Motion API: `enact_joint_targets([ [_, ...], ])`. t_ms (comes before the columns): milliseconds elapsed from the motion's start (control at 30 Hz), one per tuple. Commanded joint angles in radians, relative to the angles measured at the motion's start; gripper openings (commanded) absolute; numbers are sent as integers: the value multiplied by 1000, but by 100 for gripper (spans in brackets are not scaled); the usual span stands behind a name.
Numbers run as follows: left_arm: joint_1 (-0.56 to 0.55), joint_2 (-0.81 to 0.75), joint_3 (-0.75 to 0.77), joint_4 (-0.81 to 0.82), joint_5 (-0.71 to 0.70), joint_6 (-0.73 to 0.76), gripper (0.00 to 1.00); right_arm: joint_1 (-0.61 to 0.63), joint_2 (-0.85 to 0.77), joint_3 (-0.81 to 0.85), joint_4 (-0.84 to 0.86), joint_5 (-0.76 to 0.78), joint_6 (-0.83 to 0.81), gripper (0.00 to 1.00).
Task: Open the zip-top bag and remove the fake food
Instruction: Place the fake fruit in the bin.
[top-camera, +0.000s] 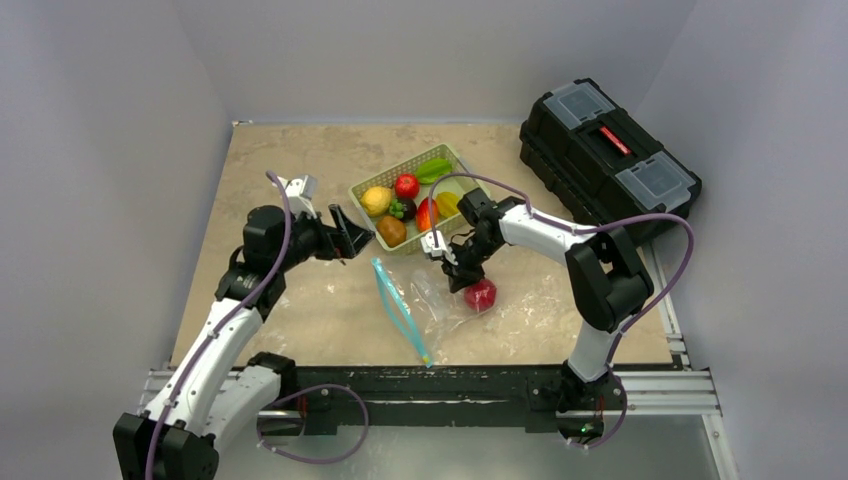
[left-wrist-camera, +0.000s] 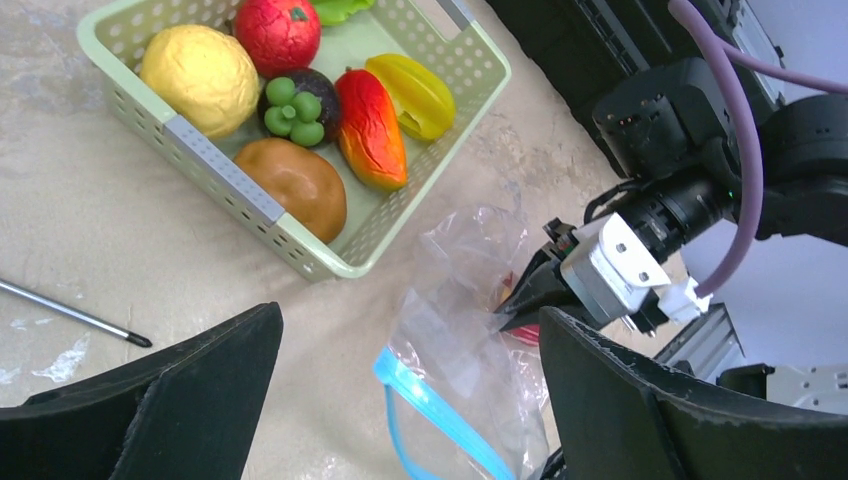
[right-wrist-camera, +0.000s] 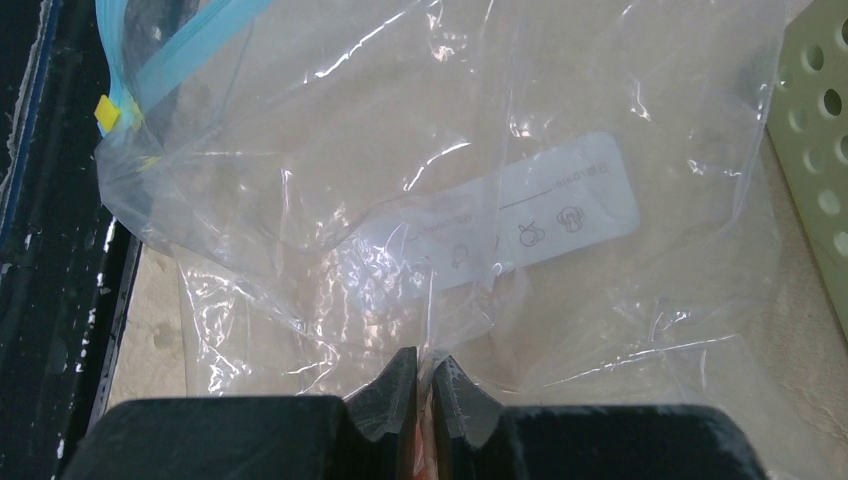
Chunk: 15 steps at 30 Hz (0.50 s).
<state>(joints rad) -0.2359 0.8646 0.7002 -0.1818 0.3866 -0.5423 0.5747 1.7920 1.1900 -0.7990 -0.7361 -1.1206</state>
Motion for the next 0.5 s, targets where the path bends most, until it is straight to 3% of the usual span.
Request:
enact_joint_targets([
  [0,4,-49,-50,-27,62,-20,99,-7,-48,-8,-5,16,-22,9],
  [467,3,-157,-140,-94,115,-16,99,-6,-69,-28,-17,36,-43,11],
])
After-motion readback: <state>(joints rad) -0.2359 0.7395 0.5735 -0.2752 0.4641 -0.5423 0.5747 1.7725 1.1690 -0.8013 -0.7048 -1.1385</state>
